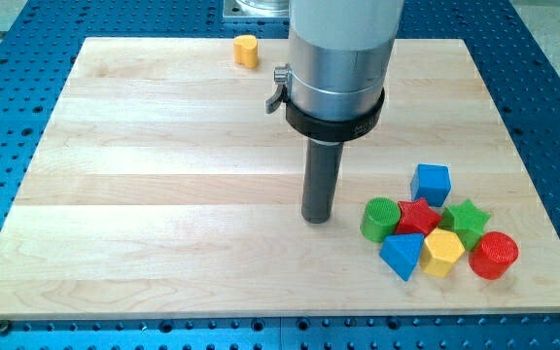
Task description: Move the yellow heart slightly downwards
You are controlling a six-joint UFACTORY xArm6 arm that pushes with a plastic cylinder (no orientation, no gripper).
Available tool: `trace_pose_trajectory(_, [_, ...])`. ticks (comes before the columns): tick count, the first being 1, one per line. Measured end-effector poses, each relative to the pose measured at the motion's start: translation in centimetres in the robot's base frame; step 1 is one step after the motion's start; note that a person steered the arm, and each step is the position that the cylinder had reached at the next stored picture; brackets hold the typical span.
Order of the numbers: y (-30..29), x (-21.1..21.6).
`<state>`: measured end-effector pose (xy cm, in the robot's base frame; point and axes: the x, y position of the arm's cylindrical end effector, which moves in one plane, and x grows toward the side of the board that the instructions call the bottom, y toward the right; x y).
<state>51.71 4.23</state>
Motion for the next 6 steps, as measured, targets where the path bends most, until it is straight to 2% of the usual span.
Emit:
trace_pose_trajectory(2, [-1.6, -0.5])
trace_pose_trajectory(3, [-10.1, -4.8])
trace_pose_trajectory(4, [-18.3, -10.0])
trace_pose_trajectory(5, [-20.2, -21.7])
trace_pose_trajectory(6, [-18.6, -30.5])
